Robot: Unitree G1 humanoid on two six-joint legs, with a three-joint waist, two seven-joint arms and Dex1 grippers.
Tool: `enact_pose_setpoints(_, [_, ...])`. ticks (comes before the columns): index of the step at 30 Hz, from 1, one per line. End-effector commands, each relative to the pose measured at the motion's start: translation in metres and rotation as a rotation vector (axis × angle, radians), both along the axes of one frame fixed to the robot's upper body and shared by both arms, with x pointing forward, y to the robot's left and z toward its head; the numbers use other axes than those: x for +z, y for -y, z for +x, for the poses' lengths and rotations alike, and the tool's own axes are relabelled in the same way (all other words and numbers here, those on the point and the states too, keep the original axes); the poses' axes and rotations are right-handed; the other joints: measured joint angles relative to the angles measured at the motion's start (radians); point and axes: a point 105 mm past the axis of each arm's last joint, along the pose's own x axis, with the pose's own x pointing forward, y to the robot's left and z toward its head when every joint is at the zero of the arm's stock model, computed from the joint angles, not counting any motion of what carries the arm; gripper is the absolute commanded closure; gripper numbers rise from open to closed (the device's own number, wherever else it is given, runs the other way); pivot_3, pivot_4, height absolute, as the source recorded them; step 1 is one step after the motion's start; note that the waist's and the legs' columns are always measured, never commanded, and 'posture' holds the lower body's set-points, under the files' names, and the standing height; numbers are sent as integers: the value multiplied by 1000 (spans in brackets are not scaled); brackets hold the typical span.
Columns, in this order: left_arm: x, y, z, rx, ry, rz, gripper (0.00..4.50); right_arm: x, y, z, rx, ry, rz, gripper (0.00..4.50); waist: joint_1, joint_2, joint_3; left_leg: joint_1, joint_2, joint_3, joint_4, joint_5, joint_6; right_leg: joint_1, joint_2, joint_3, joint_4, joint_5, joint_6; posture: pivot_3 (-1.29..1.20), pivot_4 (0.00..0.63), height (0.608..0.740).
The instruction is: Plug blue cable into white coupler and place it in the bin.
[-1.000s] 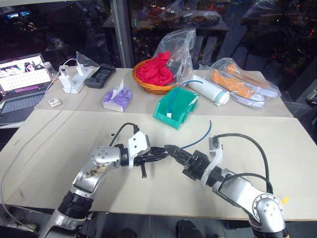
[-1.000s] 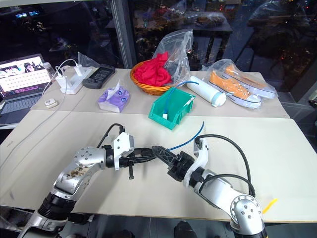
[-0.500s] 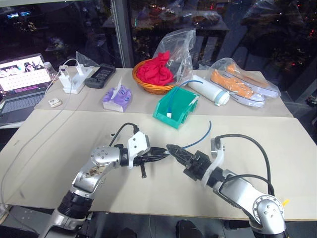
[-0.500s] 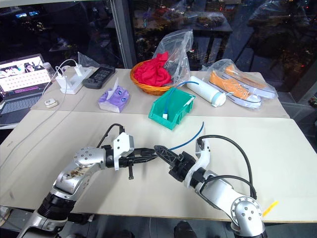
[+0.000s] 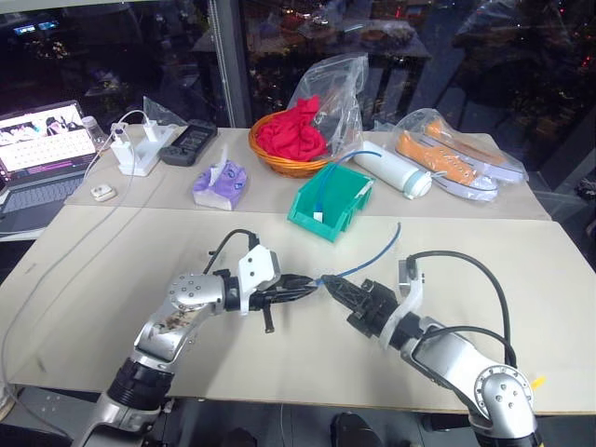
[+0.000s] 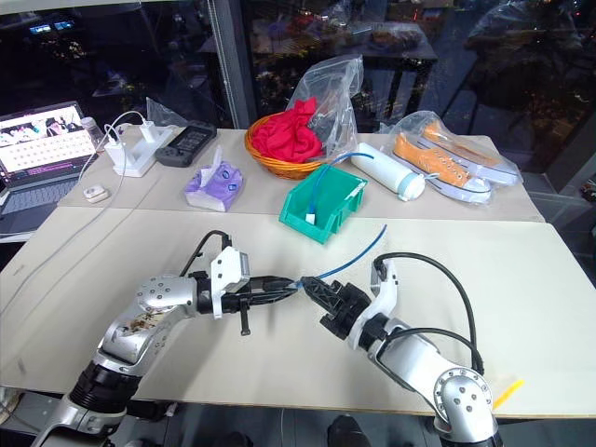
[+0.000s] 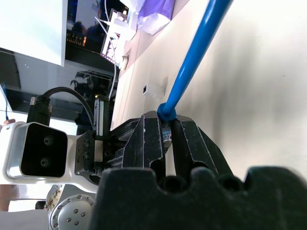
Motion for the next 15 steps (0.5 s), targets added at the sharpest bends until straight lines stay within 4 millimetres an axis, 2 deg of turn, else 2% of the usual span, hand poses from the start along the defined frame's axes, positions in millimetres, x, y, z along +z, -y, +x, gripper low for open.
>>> enact_pose_setpoints(1, [1, 2, -1, -9, 7, 5, 4500, 20, -7, -6, 44, 73, 46, 4396, 0, 0, 0, 0, 0, 0, 0, 0, 0, 0, 0, 0, 0, 0, 0, 0, 150, 723])
enact_pose_setpoints(11, [-2, 1, 0, 8, 6, 16, 4500, 28, -8, -5, 44, 135, 21, 4396, 0, 0, 0, 0, 0, 0, 0, 0, 0, 0, 0, 0, 0, 0, 0, 0, 150, 723])
enact_pose_setpoints(14, [-1, 0, 0, 16, 0, 3, 4500, 29, -2, 0, 4, 139, 22, 4396, 0, 0, 0, 0, 0, 0, 0, 0, 0, 0, 0, 0, 0, 0, 0, 0, 150, 723])
enact_pose_setpoints(15, [0, 0, 0, 23, -5, -5, 4003, 31, 0, 2, -9, 143, 28, 4473, 0, 0, 0, 0, 0, 0, 0, 0, 0, 0, 0, 0, 0, 0, 0, 0, 150, 723])
